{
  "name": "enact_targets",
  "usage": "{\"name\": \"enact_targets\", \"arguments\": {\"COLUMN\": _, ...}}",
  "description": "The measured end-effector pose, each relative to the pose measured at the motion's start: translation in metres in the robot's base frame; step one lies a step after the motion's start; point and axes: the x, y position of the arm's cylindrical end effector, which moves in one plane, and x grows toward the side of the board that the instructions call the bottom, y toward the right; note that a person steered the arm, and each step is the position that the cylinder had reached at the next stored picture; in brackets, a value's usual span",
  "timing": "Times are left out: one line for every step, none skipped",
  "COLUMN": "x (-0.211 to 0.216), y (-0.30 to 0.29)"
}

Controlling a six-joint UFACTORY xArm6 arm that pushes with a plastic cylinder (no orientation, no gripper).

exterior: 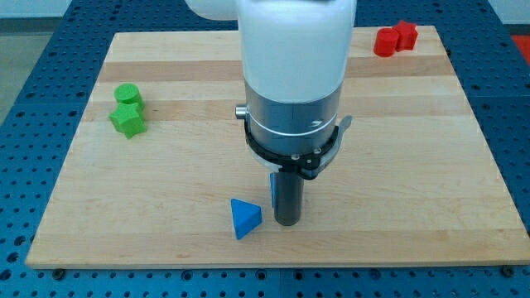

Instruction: Push blue cube slightly left

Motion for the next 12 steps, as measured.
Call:
{"name": "enact_targets", "arguments": {"x": 0.0, "y": 0.006}}
{"name": "enact_targets", "arguments": {"x": 0.0, "y": 0.039}}
{"name": "enact_targets", "arguments": {"x": -0.004, "y": 0.058}}
{"name": "enact_targets", "arguments": {"x": -0.015, "y": 0.06}}
{"name": "enact_targets", "arguments": {"x": -0.019, "y": 0.059}}
{"name": "enact_targets", "arguments": {"x": -0.019, "y": 0.044}}
{"name": "enact_targets", "arguments": {"x": -0.019, "y": 0.026}}
{"name": "enact_targets", "arguments": {"x": -0.019, "y": 0.011}}
{"name": "enact_targets", "arguments": {"x": -0.019, "y": 0.005}}
{"name": "enact_targets", "arguments": {"x": -0.022, "y": 0.005}}
{"name": "enact_targets", "arguments": {"x": -0.028, "y": 0.005}}
{"name": "enact_targets", "arguments": {"x": -0.028, "y": 0.004}}
